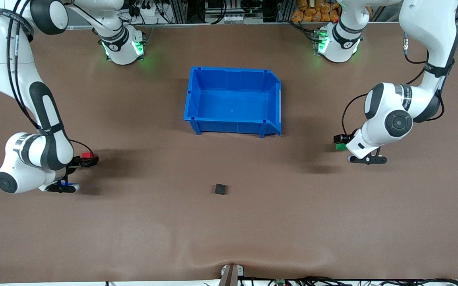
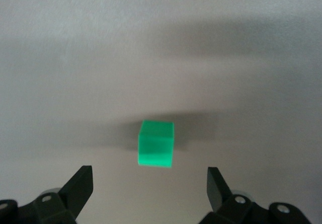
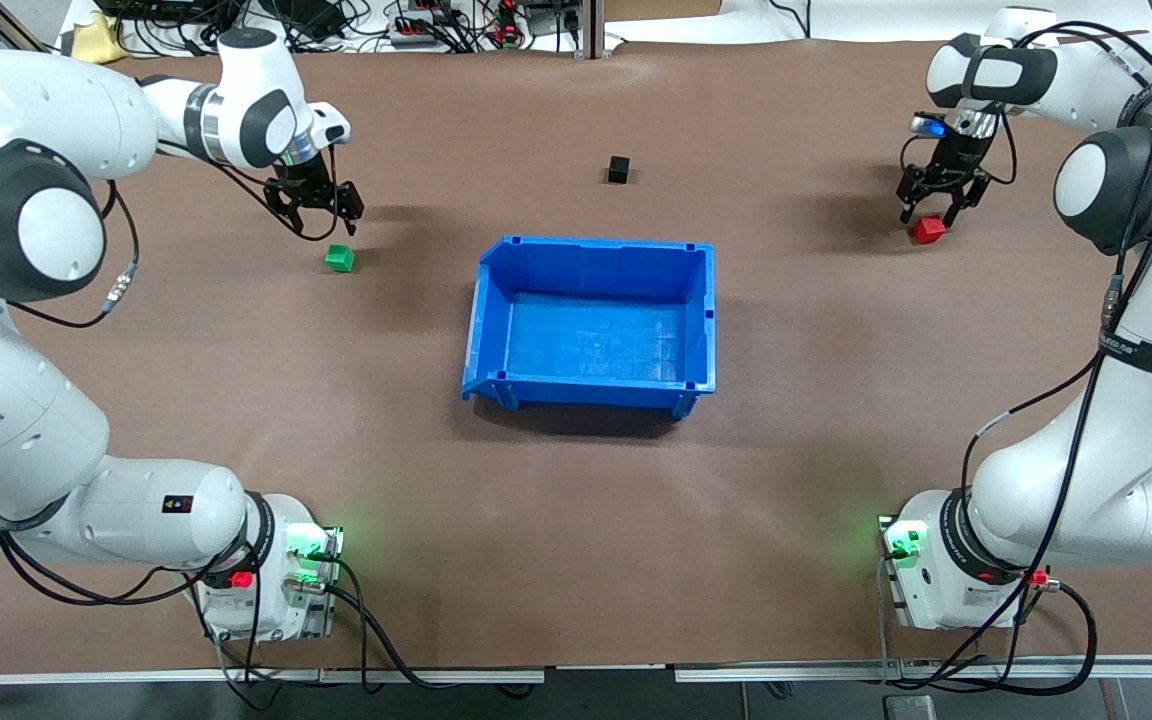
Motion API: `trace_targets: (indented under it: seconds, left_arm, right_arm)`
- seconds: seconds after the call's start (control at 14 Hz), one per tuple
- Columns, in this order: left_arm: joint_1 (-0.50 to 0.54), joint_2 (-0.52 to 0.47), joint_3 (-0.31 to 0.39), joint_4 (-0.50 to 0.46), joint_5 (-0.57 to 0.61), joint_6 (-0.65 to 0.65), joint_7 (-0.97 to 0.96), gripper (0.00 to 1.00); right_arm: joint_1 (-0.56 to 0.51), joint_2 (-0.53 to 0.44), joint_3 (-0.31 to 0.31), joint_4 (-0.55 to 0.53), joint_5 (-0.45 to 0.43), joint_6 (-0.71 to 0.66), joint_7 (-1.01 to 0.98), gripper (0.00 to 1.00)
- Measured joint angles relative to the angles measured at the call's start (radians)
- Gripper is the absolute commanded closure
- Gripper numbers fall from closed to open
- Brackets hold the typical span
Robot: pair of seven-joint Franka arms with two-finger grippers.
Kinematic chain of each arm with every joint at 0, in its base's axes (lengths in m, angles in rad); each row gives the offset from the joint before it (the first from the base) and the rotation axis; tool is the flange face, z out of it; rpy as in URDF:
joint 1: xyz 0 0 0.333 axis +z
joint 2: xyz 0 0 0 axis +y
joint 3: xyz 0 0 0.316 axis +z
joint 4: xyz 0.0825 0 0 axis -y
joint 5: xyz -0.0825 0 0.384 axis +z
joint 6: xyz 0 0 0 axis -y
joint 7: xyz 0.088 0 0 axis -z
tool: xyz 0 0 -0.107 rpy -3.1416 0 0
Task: Attach green and red cubes to black cube
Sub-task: 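Close the right gripper on the red cube while the left gripper grasps green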
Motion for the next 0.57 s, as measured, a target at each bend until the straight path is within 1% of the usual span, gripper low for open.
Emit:
trace_targets:
  seconds: [0.07,0.14,0.29,0.43,0.57]
  left_arm:
    - [0.008,0.022,0.0,0.0,0.0,0.033,0.015,0.0]
    - [0.01,0.044,0.0,0.0,0.0,0.061,0.018,0.0]
    - [0.009,0.08,-0.003,0.0,0.0,0.092,0.018,0.0]
    - [0.009,0.097,-0.004,-0.001,0.0,0.094,0.018,0.0]
    - [0.008,0.107,-0.005,-0.001,0.0,0.094,0.018,0.0]
  right_arm:
    - [-0.001,0.009,0.0,-0.012,0.0,0.013,-0.005,0.95]
    - [-0.001,0.017,-0.002,-0.019,-0.005,0.023,-0.008,1.0]
    - [-0.001,0.013,0.0,-0.013,0.002,0.014,-0.009,1.0]
    - [-0.001,0.012,0.0,0.004,0.017,0.005,0.029,1.0]
    - [0.001,0.012,0.002,0.053,0.104,-0.06,0.16,1.0]
